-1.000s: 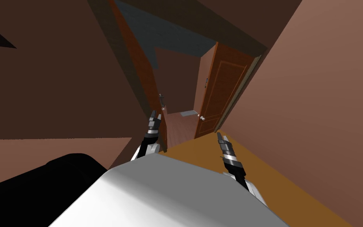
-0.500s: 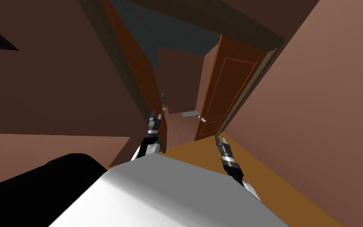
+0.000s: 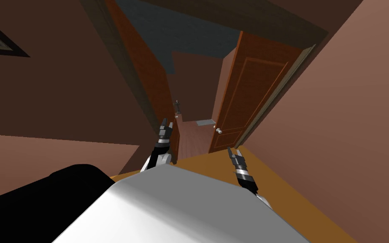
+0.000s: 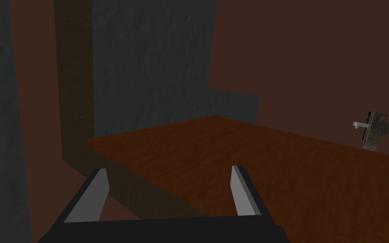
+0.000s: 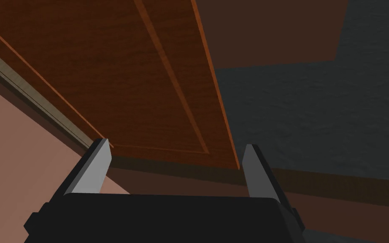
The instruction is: Push the door open
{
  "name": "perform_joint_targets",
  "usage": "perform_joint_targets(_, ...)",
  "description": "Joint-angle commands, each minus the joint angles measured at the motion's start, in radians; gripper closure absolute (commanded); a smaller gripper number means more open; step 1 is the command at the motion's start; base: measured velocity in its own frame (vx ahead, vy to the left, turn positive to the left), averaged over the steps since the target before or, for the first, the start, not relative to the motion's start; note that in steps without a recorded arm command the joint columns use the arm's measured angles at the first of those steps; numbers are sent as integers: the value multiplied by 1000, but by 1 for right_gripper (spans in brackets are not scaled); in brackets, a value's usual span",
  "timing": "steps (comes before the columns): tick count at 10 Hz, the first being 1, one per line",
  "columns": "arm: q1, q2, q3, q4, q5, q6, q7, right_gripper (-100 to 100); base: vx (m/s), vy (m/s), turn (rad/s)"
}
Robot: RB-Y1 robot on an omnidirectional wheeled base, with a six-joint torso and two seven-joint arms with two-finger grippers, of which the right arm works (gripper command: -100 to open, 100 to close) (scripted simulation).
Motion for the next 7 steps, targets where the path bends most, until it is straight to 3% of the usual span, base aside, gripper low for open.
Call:
perform_joint_targets(1, -3, 3, -2, 29, 16, -13, 32, -100, 99, -110, 127)
perform_joint_targets(4, -15, 13, -8, 105, 54, -43, 100, -100, 118, -143, 127)
perform_joint_targets(7, -23, 20, -11, 149, 75, -61, 139, -100, 73, -109, 97)
